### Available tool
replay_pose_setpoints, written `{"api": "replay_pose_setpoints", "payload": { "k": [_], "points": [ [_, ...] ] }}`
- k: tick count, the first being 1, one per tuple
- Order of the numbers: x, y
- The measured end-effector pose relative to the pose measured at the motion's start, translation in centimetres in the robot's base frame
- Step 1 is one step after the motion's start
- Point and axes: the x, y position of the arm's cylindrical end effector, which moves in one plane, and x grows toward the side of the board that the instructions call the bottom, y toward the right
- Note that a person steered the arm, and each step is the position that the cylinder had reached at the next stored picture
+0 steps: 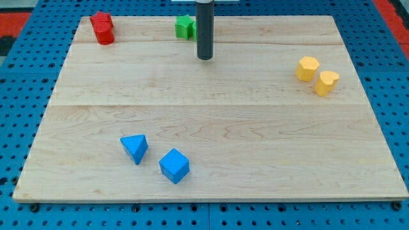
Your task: Move your arm at the red star
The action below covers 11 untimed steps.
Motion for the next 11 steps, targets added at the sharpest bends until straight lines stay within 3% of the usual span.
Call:
{"api": "replay_pose_setpoints", "payload": {
  "k": [4,6,7,8,9,10,11],
  "points": [
    [1.4,3.8],
    [6.2,-9.4],
    [4.7,-20.7],
    [0.0,-30.3],
    [-7.5,-30.2],
    [-12.5,-30.0],
    [-12.5,-28.2]
  ]
}}
